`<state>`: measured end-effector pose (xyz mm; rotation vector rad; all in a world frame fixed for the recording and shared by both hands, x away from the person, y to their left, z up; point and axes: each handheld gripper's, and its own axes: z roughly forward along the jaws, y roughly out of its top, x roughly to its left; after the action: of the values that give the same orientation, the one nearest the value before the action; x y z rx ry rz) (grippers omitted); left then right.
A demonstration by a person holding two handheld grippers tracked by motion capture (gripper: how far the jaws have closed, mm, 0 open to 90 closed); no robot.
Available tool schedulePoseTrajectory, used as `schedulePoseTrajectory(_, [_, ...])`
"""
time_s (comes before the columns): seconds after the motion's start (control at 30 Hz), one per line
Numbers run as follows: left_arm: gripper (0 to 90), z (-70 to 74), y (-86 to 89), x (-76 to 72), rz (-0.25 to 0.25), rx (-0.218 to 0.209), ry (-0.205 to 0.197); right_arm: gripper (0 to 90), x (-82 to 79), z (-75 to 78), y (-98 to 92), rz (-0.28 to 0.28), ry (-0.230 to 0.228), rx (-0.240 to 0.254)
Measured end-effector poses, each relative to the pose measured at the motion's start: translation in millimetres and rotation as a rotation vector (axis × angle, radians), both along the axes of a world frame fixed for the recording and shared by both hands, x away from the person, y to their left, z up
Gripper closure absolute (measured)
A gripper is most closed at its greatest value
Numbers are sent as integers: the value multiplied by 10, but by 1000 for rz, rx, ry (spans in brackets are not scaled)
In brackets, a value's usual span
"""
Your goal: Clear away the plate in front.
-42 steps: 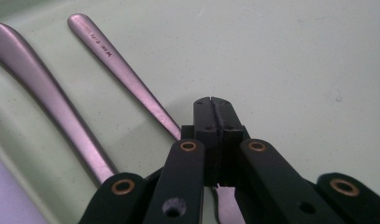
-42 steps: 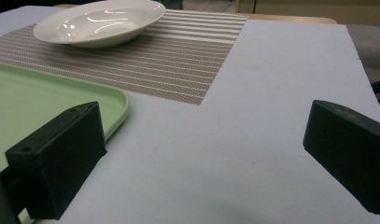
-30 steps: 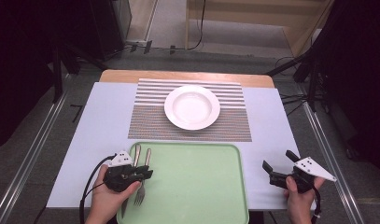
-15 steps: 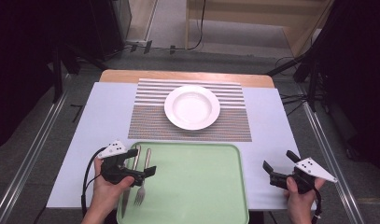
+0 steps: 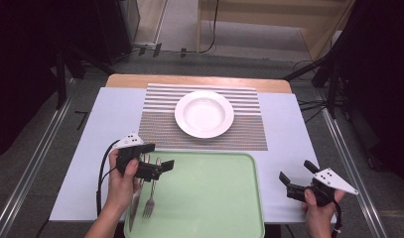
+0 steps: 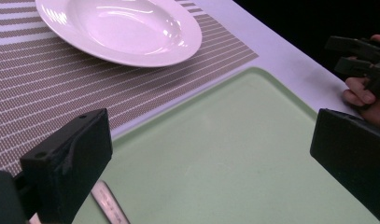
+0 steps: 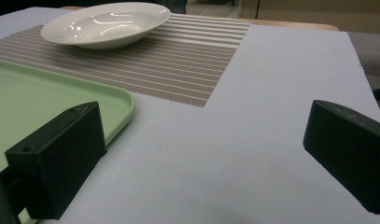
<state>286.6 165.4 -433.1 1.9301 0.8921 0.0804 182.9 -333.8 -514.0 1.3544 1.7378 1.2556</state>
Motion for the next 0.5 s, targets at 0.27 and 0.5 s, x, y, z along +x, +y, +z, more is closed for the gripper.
schedulePoseTrajectory(0.27, [0, 13, -95, 196, 6, -15, 3, 0, -10, -5, 35, 16, -8, -16])
schedulePoseTrajectory(0.5, [0, 27, -172, 354, 6, -16, 13, 0, 1, -5, 39, 22, -8, -13])
